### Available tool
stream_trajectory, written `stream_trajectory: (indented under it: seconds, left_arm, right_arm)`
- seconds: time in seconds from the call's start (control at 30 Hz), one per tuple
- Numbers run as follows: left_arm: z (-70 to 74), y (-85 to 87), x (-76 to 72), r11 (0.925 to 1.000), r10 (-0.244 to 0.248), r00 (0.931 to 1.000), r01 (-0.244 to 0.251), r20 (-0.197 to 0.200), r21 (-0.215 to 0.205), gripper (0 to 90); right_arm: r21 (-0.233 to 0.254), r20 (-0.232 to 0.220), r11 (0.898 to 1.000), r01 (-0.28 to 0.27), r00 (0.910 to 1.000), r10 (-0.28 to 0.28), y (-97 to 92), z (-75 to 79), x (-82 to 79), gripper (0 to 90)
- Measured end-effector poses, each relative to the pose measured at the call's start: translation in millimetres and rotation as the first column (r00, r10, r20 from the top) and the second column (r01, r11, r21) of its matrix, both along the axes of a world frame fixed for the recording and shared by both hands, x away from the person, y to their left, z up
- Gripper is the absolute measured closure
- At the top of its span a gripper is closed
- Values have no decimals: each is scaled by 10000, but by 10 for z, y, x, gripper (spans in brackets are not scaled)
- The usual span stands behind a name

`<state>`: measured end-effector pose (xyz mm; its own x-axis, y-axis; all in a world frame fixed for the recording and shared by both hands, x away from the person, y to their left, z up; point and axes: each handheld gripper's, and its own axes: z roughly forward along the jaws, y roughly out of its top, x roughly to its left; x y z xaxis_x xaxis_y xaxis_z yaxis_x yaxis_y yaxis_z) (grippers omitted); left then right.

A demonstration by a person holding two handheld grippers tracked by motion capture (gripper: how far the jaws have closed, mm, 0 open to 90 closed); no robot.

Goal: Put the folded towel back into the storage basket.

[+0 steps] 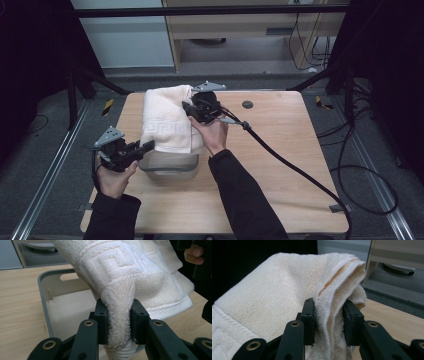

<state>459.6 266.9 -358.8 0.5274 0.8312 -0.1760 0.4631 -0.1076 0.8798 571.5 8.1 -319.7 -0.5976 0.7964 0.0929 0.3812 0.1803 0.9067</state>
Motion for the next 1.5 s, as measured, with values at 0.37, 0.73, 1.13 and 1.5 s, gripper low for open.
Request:
stream_trajectory:
  seconds: [0.37,0.73,1.13,1.5]
  left_arm:
    - [-101,67,64,9991,247,9991,-235,-338,349,708]
    - [-218,106,143,9980,382,9961,-340,-798,531,708]
    - [-345,106,211,9957,505,9931,-418,-1058,832,708]
    - [-439,91,255,9934,589,9905,-459,-1242,1049,707]
  right_arm:
    - [-157,-301,9999,3,9995,-8,139,-172,102,669]
    - [-372,-560,9993,60,9984,-81,213,-325,170,669]
    - [-732,-770,9971,194,9967,-251,292,-513,227,669]
    - [-934,-895,9954,219,9955,-303,325,-626,267,667]
